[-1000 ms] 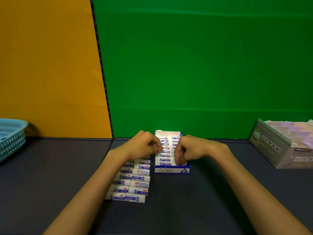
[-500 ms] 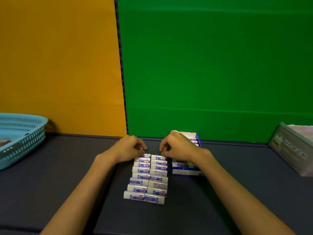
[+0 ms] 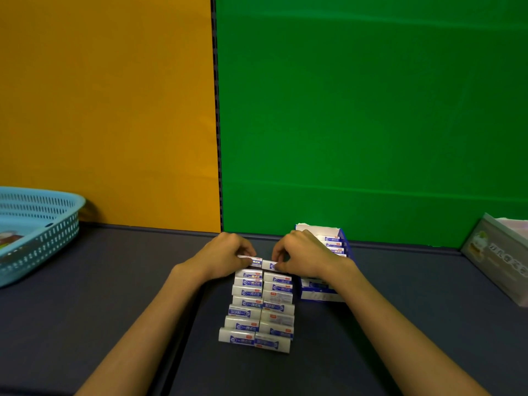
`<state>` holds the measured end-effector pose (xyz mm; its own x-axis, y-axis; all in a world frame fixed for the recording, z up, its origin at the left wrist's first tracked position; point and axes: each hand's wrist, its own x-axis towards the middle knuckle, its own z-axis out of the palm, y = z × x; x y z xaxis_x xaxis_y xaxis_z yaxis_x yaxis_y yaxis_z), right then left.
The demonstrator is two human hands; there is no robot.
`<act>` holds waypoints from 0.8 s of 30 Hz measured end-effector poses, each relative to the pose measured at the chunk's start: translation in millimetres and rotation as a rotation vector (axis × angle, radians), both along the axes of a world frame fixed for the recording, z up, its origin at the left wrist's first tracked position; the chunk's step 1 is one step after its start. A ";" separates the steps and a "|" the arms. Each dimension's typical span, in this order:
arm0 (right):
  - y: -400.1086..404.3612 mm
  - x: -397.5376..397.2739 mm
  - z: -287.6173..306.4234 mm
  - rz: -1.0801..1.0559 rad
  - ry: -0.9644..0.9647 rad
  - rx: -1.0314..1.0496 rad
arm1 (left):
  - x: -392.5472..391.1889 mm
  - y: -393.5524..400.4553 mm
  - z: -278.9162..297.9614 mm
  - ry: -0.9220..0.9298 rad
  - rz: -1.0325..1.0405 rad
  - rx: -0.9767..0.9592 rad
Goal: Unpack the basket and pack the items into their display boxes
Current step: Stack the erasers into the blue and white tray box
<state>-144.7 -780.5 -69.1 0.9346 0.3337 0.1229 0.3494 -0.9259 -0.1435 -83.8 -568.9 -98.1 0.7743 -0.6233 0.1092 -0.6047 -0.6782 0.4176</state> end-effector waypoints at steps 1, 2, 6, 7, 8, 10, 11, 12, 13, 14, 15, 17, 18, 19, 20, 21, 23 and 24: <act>-0.2 0.6 -0.7 0.003 -0.002 -0.013 | 0.2 -1.0 0.3 0.009 -0.010 0.002; -0.6 1.5 -1.5 0.004 -0.003 -0.023 | 0.9 -1.7 0.2 0.016 -0.018 0.001; -0.9 5.2 -4.4 0.005 0.005 -0.041 | 4.0 -5.1 0.6 0.007 -0.036 0.039; -0.6 5.9 -4.5 0.004 0.007 -0.039 | 4.6 -6.0 0.7 0.003 -0.035 0.047; -0.5 6.6 -4.8 0.004 0.005 -0.034 | 5.0 -6.8 0.6 0.005 -0.032 0.047; -0.6 6.7 -4.4 0.000 -0.003 -0.013 | 5.1 -8.2 0.4 0.018 -0.020 0.029; -1.0 6.2 -3.5 -0.004 -0.001 0.011 | 4.9 -9.1 0.9 0.021 -0.011 0.019; -2.1 5.8 -2.4 -0.011 0.010 0.044 | 4.8 -9.4 1.3 0.020 0.000 0.008; -3.4 5.4 -0.8 -0.020 0.020 0.084 | 5.0 -9.3 2.2 0.017 0.009 -0.004; -5.1 5.2 0.7 -0.030 0.026 0.120 | 5.4 -8.9 3.7 0.015 0.012 -0.019; -6.7 4.9 2.9 -0.037 0.026 0.150 | 5.4 -8.6 5.7 0.014 0.011 -0.034; -11.3 5.1 7.3 -0.059 0.015 0.207 | 5.4 -9.5 11.0 0.013 0.005 -0.070; -14.2 5.0 9.8 -0.074 0.008 0.241 | 5.1 -11.5 13.9 0.013 0.001 -0.097; -17.1 4.6 12.4 -0.090 0.002 0.272 | 4.0 -14.4 17.2 0.013 -0.004 -0.126; -20.6 4.1 14.8 -0.106 -0.006 0.296 | 2.2 -18.4 20.6 0.014 -0.008 -0.159; -24.2 3.5 17.0 -0.118 -0.016 0.316 | 0.2 -22.8 24.1 0.015 -0.010 -0.191; -33.7 2.5 20.6 -0.142 -0.037 0.347 | -3.0 -32.5 29.8 0.021 -0.021 -0.241; -39.5 1.9 22.1 -0.155 -0.039 0.358 | -4.6 -37.8 32.3 0.026 -0.032 -0.254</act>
<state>-142.8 -820.0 -47.0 0.9629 0.1188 0.2421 0.2212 -0.8616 -0.4568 -88.4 -606.7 -65.9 0.7595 -0.6025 0.2454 -0.6108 -0.5307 0.5876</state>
